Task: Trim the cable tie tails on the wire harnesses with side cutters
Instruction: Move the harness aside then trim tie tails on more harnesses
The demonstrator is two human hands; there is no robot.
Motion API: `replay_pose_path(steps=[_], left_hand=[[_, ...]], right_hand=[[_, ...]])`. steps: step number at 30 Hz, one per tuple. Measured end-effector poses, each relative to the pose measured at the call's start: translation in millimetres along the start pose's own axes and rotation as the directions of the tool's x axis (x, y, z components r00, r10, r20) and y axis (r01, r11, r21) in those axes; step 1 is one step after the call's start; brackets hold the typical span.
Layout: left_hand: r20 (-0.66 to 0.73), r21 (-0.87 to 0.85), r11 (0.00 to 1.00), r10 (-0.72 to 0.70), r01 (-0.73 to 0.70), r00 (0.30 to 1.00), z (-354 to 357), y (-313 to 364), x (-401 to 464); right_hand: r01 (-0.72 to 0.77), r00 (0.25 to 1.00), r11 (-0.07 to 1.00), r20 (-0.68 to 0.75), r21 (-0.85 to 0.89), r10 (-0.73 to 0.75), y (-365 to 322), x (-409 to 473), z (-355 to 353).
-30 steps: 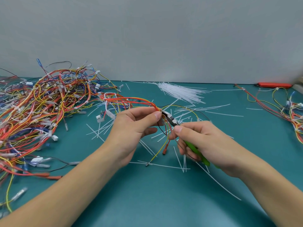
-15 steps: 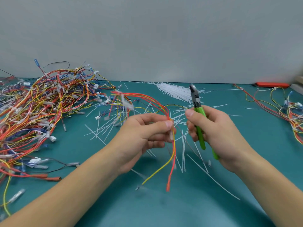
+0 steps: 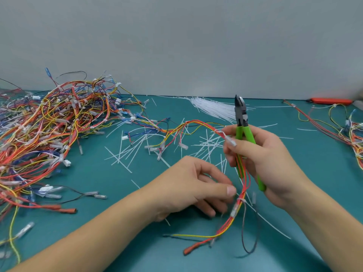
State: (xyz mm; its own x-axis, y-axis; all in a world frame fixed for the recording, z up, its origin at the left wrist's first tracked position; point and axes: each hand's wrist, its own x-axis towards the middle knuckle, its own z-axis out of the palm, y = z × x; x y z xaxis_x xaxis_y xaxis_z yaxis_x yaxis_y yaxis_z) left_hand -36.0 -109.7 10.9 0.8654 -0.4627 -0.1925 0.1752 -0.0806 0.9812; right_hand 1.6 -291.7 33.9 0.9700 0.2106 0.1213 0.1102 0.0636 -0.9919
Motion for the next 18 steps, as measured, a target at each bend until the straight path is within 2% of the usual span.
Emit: replay_pose_path(steps=[3, 7, 9, 11, 14, 16, 18], left_hand=[[-0.236, 0.008, 0.998, 0.064, -0.064, 0.970, -4.9, -1.2, 5.9], [-0.494, 0.042, 0.985, 0.164, -0.165, 0.854, -10.5, -4.1, 13.1], [-0.573, -0.057, 0.953, 0.212, -0.297, 0.792, -15.1, -2.2, 14.2], [-0.574, -0.063, 0.912, 0.298, -0.405, 0.762, -21.5, 0.1, 14.0], [-0.466, 0.074, 0.899, 0.414, -0.432, 0.782, -23.6, -0.8, 12.2], [-0.443, 0.258, 0.865, 0.501, -0.430, 0.743, -20.3, -3.9, 11.5], [-0.416, 0.477, 0.783, 0.602, -0.400, 0.682, -18.2, -7.1, 11.8]], right_hand=[[-0.086, 0.996, 0.993, 0.018, 0.078, 0.084, -0.8, 2.9, -3.0], [-0.196, 0.977, 0.971, 0.110, 0.136, 0.182, -1.8, 3.9, -3.5], [-0.245, 0.963, 0.956, 0.155, 0.159, 0.220, -1.8, 3.3, -3.0], [-0.288, 0.949, 0.942, 0.186, 0.173, 0.256, -1.8, 2.7, -2.5], [-0.388, 0.908, 0.896, 0.257, 0.216, 0.331, -1.6, 2.7, -1.3], [-0.499, 0.850, 0.815, 0.349, 0.293, 0.395, -1.9, 2.3, 0.0], [-0.596, 0.788, 0.716, 0.435, 0.363, 0.436, -2.0, 2.4, 0.8]])
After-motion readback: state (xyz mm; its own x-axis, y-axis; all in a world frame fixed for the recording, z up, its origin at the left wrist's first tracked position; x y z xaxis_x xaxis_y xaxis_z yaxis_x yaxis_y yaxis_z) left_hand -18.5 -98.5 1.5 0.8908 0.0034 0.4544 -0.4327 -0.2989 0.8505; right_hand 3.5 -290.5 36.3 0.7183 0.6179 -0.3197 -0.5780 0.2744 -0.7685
